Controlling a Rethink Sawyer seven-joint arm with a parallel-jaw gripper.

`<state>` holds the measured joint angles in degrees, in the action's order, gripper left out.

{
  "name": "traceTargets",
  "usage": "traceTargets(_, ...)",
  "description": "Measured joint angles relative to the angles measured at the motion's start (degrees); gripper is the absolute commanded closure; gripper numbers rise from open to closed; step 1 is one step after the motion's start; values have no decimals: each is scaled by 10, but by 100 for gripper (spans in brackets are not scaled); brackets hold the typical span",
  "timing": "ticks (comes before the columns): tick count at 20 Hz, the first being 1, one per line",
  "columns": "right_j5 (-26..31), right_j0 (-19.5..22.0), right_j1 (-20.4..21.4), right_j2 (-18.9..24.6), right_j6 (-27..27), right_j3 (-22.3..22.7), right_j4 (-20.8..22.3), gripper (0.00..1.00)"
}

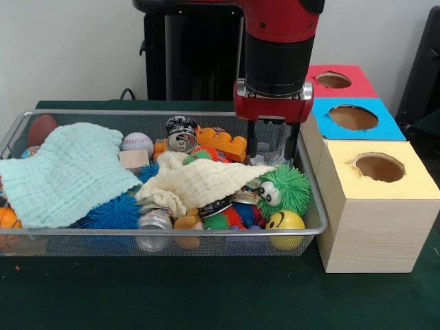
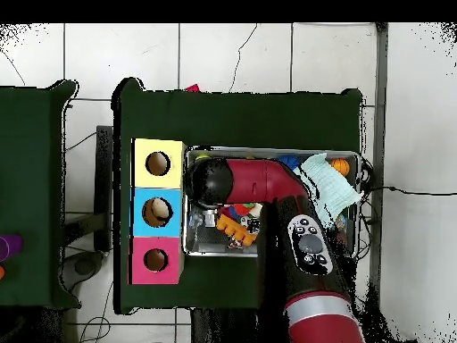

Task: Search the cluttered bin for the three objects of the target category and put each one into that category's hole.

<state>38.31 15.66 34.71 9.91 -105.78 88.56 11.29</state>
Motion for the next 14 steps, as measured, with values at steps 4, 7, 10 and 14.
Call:
traceTargets(4,-9,0,6,0,0,5,4,0)
traceTargets(7,-20,0,19,0,0,10,7,0)
traceTargets(10,-21,5,27,1,0,10,9,0)
traceTargets(14,-21,28,33,10,0,10,10,0)
